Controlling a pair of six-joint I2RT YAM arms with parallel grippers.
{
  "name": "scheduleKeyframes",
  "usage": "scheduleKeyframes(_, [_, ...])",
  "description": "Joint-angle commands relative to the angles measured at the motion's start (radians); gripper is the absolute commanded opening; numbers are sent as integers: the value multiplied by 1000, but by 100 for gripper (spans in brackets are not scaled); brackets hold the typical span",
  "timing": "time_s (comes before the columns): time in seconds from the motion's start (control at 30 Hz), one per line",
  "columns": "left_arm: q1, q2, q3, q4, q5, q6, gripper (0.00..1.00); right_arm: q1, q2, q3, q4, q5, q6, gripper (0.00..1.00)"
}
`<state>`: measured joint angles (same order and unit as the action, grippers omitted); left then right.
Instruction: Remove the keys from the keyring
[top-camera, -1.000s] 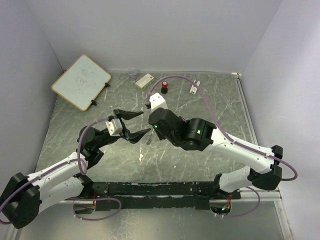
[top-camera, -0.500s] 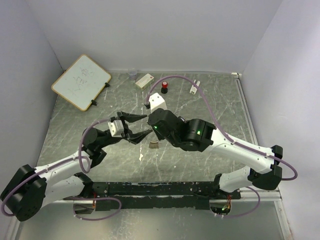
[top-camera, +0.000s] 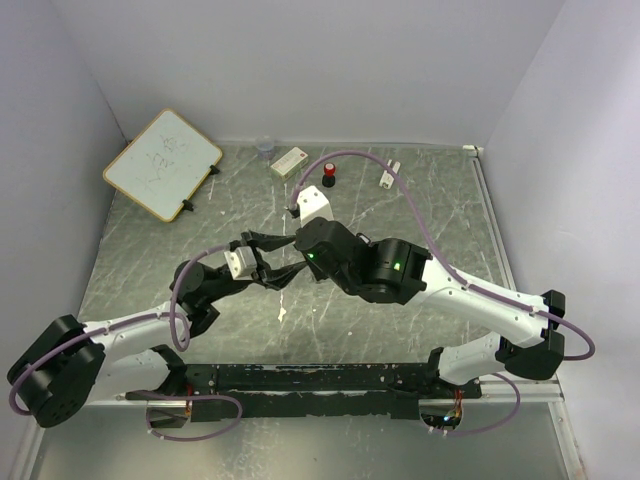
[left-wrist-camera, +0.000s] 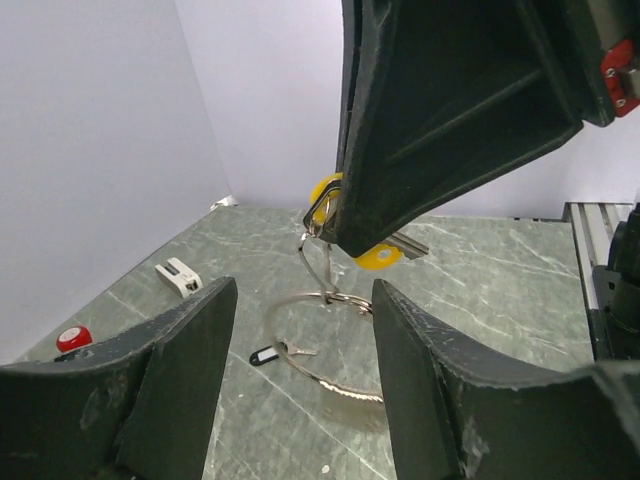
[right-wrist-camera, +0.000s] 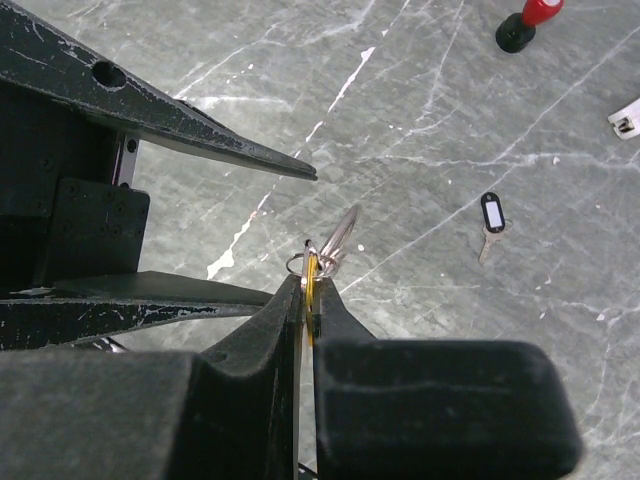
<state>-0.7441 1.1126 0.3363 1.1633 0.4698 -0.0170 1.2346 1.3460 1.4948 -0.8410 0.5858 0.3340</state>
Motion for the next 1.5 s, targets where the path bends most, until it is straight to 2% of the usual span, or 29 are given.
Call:
scheduleKeyframes(0.0, [-16, 25, -18, 119, -76, 8, 65, 9, -7, 13, 25, 17, 10, 0])
scheduleKeyframes(0.17, [-30, 63, -7, 139, -93, 2, 59, 13, -10, 13, 25, 18, 14, 0])
scheduleKeyframes(0.53, [-83, 117, 26, 157, -135, 15, 58, 18, -9, 8, 24, 22, 14, 0])
scheduleKeyframes(0.9, [-107, 110, 20, 184, -239, 18, 53, 19, -2, 7, 28, 20, 14, 0])
scheduleKeyframes(1.17, [-117, 121, 21, 185, -274, 26, 46, 19, 6, 13, 24, 18, 12, 0])
scheduleKeyframes(1.47, [-119, 108, 7, 168, -260, 32, 32, 20, 3, 7, 24, 30, 8, 0])
